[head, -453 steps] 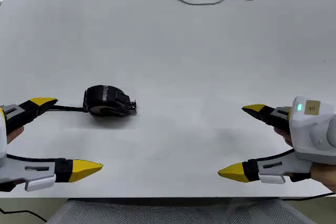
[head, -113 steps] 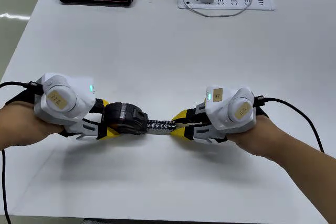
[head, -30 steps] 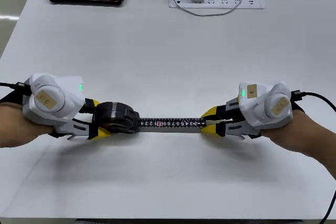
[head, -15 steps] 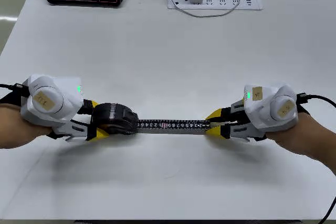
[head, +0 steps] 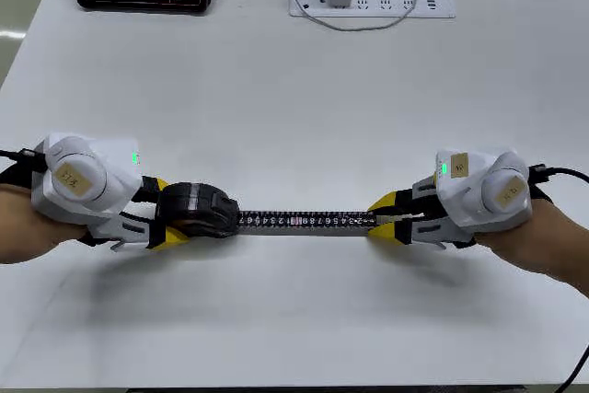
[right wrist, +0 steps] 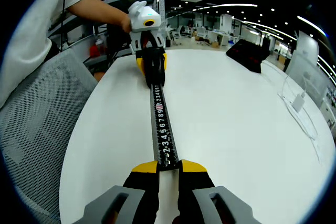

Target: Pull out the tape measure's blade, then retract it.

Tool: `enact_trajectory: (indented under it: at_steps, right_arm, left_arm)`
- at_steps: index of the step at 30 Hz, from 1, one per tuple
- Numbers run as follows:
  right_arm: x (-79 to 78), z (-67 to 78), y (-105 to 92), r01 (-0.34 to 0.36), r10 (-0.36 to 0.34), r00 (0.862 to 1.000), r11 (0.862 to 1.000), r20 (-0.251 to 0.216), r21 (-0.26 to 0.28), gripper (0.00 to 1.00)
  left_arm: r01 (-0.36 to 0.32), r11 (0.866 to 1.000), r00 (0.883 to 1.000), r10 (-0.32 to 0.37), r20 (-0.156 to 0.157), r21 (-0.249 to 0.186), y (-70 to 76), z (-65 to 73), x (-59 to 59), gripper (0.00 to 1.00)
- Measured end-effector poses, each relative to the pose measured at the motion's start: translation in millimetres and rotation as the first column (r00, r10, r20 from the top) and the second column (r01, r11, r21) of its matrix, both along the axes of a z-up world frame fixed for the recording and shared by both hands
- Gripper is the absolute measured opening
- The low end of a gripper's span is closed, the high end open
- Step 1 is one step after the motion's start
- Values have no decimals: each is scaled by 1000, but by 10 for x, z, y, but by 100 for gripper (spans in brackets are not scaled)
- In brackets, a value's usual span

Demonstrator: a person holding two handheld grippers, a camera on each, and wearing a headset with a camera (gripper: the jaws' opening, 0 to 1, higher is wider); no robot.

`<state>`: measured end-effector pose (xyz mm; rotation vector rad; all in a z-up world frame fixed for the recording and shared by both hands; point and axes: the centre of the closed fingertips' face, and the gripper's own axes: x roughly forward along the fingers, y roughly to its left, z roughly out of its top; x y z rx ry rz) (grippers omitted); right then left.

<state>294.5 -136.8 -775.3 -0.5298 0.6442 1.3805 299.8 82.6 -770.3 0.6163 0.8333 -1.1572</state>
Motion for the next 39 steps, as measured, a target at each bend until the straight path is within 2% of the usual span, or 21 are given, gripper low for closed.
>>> enact_trajectory:
  at_steps: [39]
  right_arm:
    - [4,11,-336,14,-14,1000,999,-11,-46,9]
  left_arm:
    - [5,1000,1000,-5,1,4,-2,0,-8,26]
